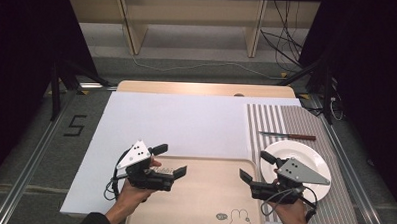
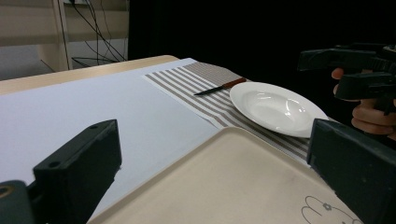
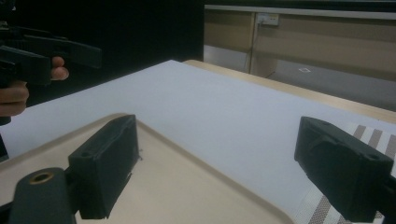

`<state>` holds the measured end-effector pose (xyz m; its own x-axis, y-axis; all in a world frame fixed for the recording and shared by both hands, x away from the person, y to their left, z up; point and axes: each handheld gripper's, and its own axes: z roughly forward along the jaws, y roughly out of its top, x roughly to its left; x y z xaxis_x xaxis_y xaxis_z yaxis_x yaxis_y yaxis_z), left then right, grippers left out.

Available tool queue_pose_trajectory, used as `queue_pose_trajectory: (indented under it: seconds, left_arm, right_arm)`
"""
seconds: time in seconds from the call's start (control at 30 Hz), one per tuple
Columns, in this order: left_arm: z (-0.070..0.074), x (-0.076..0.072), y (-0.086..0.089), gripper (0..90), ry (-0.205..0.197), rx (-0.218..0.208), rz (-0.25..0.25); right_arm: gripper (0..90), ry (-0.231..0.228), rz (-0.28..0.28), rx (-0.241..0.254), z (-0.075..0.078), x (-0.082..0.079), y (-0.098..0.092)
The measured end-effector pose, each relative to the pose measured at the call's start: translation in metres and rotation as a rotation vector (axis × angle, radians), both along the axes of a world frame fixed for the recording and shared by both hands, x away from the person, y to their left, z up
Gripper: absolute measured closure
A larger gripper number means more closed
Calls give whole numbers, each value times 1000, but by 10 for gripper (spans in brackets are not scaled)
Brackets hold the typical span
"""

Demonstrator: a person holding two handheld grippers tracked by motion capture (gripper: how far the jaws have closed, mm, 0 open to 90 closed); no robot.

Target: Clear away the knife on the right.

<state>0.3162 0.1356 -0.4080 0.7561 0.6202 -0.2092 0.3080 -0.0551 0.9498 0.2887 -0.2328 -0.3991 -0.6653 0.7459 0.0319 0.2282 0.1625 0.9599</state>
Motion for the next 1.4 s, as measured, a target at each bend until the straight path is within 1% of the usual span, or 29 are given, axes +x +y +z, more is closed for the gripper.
queue_pose_trajectory:
  seconds: [0.17, 0.3, 0.5, 0.6, 0.63, 0.7, 0.8, 0.83, 0.87, 0.93, 0.97, 1.03, 1.07, 1.13, 1.17, 1.3, 1.37, 1.4]
  left_arm:
    - [0, 0, 0, 30, 1, -2, 3]
    - [0, 0, 0, 30, 1, -2, 2]
    - [0, 0, 3, 30, 0, -4, 4]
    - [0, 0, 3, 30, 1, -6, 8]
    - [0, 0, 2, 30, 4, -6, 7]
    - [0, 1, 1, 30, 4, -3, 6]
    - [0, 1, 1, 29, 3, -2, 6]
    - [0, 1, 1, 29, 4, -3, 5]
    - [0, 1, 1, 29, 4, -4, 5]
    - [-1, 1, 1, 29, 5, -3, 4]
    - [-1, 1, 1, 29, 7, -4, 5]
    - [-1, 1, 2, 28, 7, -4, 6]
    - [-1, 2, 2, 28, 9, -7, 8]
    - [-1, 2, 2, 28, 9, -8, 10]
    - [-1, 2, 2, 28, 7, -7, 9]
    - [-1, 2, 2, 28, 12, -4, 9]
    - [-1, 2, 2, 28, 10, -4, 7]
    - [-1, 2, 2, 28, 10, -4, 8]
  right_arm:
    - [147, 1, -2, -14, 0, 2, -2]
    - [147, 0, -8, 4, 1, 2, -4]
    - [150, -15, -20, -2, 5, 3, -5]
    - [153, -7, -17, 45, 9, 5, -8]
    - [157, -20, -22, 39, 13, 7, -8]
    - [159, -28, -25, 35, 15, 8, -9]
    - [160, -10, -30, 26, 20, 15, -12]
    - [160, 8, -26, 2, 24, 22, -13]
    - [160, 8, -26, 2, 24, 22, -13]
    - [163, 5, -29, -30, 29, 29, -13]
    - [161, 13, -26, -48, 31, 32, -13]
    - [161, 17, -18, -100, 36, 37, -13]
    - [163, 10, -29, -139, 37, 39, -13]
    - [168, -38, -62, -215, 40, 41, -13]
    - [168, -45, -64, -233, 41, 42, -13]
    - [169, -33, -67, -281, 45, 54, -15]
    - [174, -12, -63, -292, 46, 62, -17]
    - [174, -5, -67, -307, 45, 67, -17]
